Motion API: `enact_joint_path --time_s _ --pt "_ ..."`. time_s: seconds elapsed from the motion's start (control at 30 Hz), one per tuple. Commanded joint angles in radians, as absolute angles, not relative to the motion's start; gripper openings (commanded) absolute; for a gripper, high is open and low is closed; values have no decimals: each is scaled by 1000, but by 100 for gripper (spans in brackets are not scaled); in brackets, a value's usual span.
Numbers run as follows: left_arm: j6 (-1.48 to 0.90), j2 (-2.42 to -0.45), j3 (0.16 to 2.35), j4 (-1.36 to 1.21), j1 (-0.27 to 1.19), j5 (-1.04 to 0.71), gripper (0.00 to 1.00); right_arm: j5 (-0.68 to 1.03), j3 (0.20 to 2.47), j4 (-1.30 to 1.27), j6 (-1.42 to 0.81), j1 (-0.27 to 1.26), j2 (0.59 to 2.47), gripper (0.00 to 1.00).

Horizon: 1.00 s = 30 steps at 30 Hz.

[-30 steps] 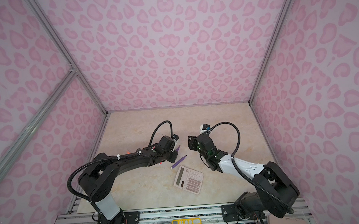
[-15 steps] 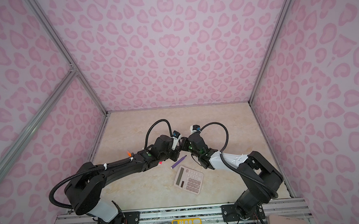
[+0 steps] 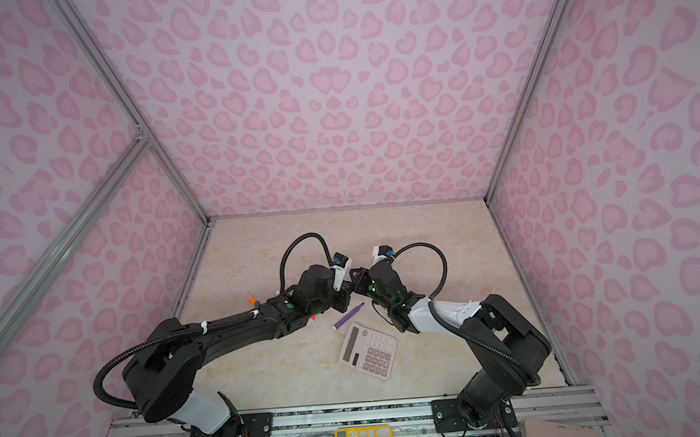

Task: Insert the pens into the pen caps
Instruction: 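Lift the purple marker upright with the left gripper while the right gripper moves toward it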

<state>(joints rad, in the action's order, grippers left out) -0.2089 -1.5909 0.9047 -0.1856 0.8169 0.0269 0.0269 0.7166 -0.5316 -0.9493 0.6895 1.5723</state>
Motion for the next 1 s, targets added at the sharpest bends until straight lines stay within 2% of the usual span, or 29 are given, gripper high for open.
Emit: enact_joint_path --time_s 0.0,0.13,0.23,0.3,0.43,0.57,0.63,0.67,0.7,0.77,0.83,0.9,0.97 --pt "-215 -1583 901 -243 821 22 4 26 708 -544 -956 693 1567 16" --pt "-211 -1599 896 -256 819 11 23 33 704 -549 -960 692 1562 8" --pt "-211 -1613 899 -260 820 9 33 40 701 -554 -965 692 1562 6" --pt "-210 -1626 905 -262 819 6 35 43 702 -556 -966 693 1561 6" --pt "-208 -1645 921 -265 820 8 35 42 703 -549 -965 696 1558 5" --pt "-202 -1668 947 -263 820 0 24 48 703 -555 -968 698 1560 5" --pt "-200 -1681 956 -264 819 -8 12 46 704 -548 -964 698 1556 6" --pt "-201 -1686 958 -265 820 -9 5 44 703 -546 -962 698 1551 8" --pt "-200 -1688 959 -265 820 -6 3 42 700 -544 -959 696 1548 12" --pt "-209 -1685 955 -269 818 17 3 24 699 -525 -948 696 1540 32" --pt "-225 -1670 948 -266 812 53 3 -12 705 -486 -933 694 1530 46" --pt "-249 -1652 939 -257 797 90 3 -70 717 -417 -930 693 1524 53" --pt "-278 -1634 922 -255 769 106 3 -121 720 -365 -930 683 1523 54"
